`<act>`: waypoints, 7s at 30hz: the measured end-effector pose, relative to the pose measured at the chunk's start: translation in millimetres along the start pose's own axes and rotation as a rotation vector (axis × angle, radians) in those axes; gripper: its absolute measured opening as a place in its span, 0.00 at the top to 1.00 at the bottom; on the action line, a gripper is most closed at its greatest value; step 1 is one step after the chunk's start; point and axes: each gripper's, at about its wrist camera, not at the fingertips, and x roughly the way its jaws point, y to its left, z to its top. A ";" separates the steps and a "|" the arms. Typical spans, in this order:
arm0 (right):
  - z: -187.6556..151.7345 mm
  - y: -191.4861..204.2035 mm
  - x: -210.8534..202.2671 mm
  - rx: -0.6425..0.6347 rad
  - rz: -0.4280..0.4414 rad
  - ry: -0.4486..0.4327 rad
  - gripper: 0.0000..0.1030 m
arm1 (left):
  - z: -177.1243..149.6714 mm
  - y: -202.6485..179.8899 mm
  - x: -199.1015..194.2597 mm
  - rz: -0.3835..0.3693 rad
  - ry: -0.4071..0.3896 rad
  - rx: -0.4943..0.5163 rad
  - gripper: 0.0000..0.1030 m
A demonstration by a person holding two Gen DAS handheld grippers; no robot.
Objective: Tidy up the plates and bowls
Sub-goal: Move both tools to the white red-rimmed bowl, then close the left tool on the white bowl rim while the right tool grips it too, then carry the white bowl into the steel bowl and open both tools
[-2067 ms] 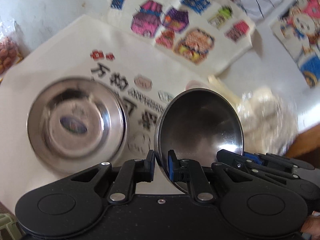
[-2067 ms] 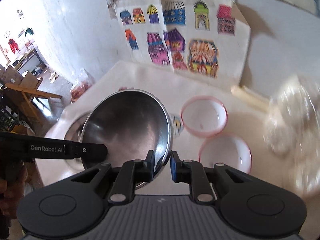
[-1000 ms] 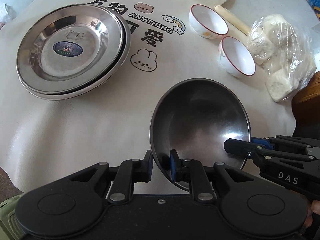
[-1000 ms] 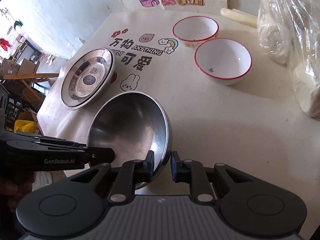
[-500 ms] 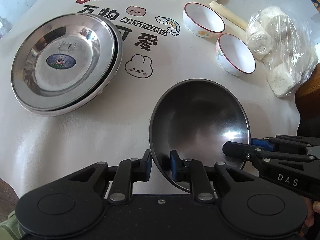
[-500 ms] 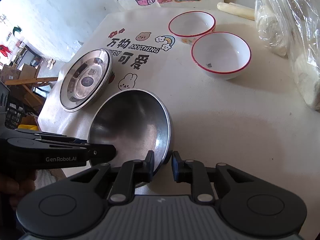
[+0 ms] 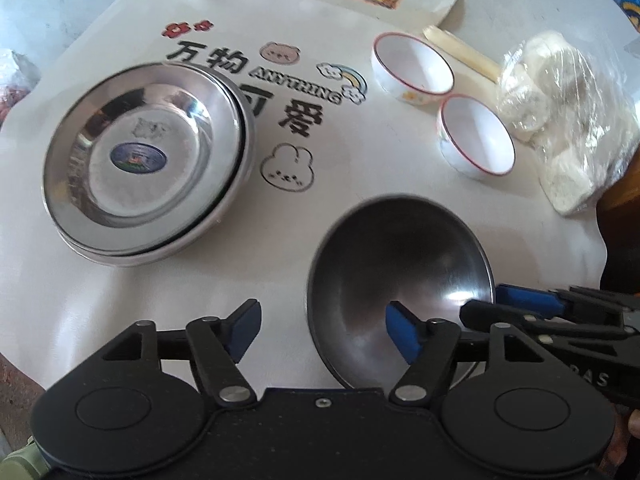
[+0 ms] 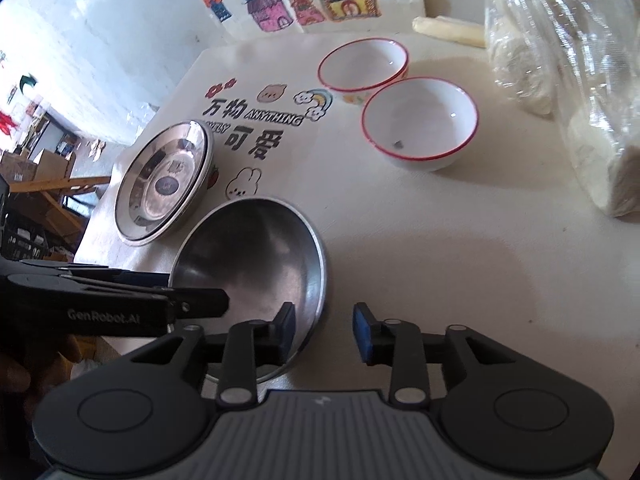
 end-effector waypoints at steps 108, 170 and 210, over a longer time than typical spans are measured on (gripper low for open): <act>73.4 -66.0 39.0 0.210 -0.192 -0.217 0.80 | 122.3 -74.1 93.6 -0.221 -0.013 0.050 0.90; 14.2 25.6 3.8 -0.022 0.038 0.087 0.82 | 6.0 -4.7 7.3 -0.165 0.047 0.028 0.90; 28.4 30.8 -17.7 -0.095 -0.115 0.005 0.46 | 38.0 7.7 -21.6 -0.187 -0.127 -0.047 0.27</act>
